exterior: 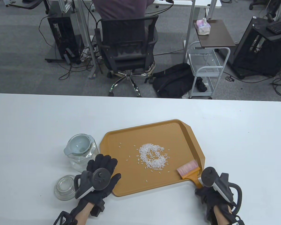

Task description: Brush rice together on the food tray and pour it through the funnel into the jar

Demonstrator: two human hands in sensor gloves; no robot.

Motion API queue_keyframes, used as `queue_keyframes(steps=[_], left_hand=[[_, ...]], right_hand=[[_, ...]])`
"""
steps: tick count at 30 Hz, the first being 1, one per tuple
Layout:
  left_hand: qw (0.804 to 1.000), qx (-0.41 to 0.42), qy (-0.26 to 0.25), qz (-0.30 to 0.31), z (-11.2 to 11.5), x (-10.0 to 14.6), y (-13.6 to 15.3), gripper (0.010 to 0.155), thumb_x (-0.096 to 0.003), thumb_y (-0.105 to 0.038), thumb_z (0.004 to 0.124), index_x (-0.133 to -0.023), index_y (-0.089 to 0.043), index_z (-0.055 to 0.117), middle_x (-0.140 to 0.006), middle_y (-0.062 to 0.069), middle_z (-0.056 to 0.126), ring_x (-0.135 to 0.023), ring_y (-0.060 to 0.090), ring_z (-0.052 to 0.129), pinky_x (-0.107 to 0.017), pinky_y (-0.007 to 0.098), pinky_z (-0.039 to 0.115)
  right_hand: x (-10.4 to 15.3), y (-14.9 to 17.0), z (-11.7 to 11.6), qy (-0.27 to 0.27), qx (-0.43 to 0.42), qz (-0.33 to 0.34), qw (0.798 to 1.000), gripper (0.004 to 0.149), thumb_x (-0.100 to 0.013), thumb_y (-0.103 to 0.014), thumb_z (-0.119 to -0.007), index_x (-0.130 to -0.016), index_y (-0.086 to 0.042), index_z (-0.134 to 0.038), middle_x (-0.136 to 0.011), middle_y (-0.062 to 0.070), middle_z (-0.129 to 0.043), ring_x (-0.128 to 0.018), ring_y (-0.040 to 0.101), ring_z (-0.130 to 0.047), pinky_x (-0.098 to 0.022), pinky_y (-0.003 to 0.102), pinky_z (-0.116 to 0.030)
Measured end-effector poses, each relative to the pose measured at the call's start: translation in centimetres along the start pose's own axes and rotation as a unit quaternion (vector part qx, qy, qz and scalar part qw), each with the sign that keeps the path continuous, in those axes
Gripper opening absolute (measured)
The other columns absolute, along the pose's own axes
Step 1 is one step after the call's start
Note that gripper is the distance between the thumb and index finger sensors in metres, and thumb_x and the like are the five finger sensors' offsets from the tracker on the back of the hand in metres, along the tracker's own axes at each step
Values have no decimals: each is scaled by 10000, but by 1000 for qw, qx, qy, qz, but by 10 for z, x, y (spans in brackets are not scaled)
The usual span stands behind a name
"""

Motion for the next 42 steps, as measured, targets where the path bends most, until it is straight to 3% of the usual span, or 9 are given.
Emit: queue_keyframes(steps=[8, 14, 21, 27, 30, 31, 34, 38, 42], left_hand=[[999, 1, -43, -6, -7, 8, -4, 659, -499, -553, 679, -1073, -261, 539, -1186, 98, 489, -1113, 380, 318, -757, 674, 236], [999, 12, -43, -14, -9, 11, -1, 662, -498, -555, 680, -1074, -258, 540, -1183, 103, 495, -1111, 384, 316, -754, 675, 230], [999, 17, -36, -22, -10, 12, 2, 673, -499, -564, 677, -1080, -257, 531, -1192, 111, 462, -1109, 390, 284, -748, 675, 204], [999, 29, -41, -17, -13, 12, -3, 673, -500, -569, 673, -1081, -262, 528, -1196, 111, 440, -1109, 389, 264, -748, 673, 194], [998, 39, -42, -18, -11, 12, -4, 664, -506, -563, 671, -1080, -260, 533, -1196, 112, 438, -1109, 385, 262, -751, 667, 191], [998, 44, -37, -17, -10, 11, -4, 662, -494, -569, 678, -1072, -269, 557, -1195, 117, 453, -1106, 400, 270, -740, 681, 194], [998, 50, -25, -18, -8, 10, -4, 644, -502, -563, 675, -1064, -265, 578, -1195, 120, 445, -1105, 394, 263, -744, 672, 187], [998, 49, -20, -20, -7, 11, -3, 647, -502, -562, 673, -1068, -267, 570, -1196, 121, 443, -1105, 394, 263, -743, 672, 186], [998, 53, -19, -21, -8, 12, -3, 654, -501, -565, 674, -1071, -264, 564, -1196, 123, 438, -1104, 396, 258, -743, 672, 184]], right_hand=[[3, -4, -1, -9, 15, -2, 1000, 619, -337, -446, -970, -832, -86, -876, -774, 166, -885, -532, 295, -949, -462, 539, -804], [4, -2, -4, -33, -14, 7, 999, 596, -324, -457, -965, -786, -90, -880, -724, 152, -902, -486, 273, -953, -434, 526, -814], [8, -9, 1, -49, -39, 50, 997, 466, -367, -429, -930, -731, -140, -906, -705, 113, -923, -485, 265, -970, -436, 516, -821], [25, -20, 28, 37, -123, 127, 984, 440, -435, -423, -800, -784, -156, -829, -741, 110, -917, -528, 260, -1033, -413, 467, -867], [31, -32, 46, 101, -172, 150, 968, 442, -440, -404, -792, -784, -129, -827, -660, 147, -991, -371, 256, -1087, -283, 438, -912], [31, -39, 54, 114, -177, 159, 965, 445, -439, -404, -797, -782, -124, -831, -638, 146, -1003, -249, 214, -1086, -199, 405, -917], [30, -63, 76, 140, -154, 173, 963, 444, -430, -393, -828, -774, -113, -853, -601, 135, -1014, -112, 177, -1021, -85, 347, -876], [14, -106, 99, 164, -58, 165, 971, 480, -441, -278, -850, -905, -162, -807, -801, 160, -855, -316, 211, -985, -242, 389, -863], [-10, -141, 105, 207, 16, 156, 966, 492, -437, -233, -840, -919, -144, -799, -863, 172, -799, -517, 276, -949, -417, 465, -831]])
Point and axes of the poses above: the tracker on the back of each hand, its own y axis roughly to the little-finger side, its own x axis roughly from the fingertips to the wrist, z = x × y, the point moved 3 cm from there along -x, roughly from the wrist to the fingertips
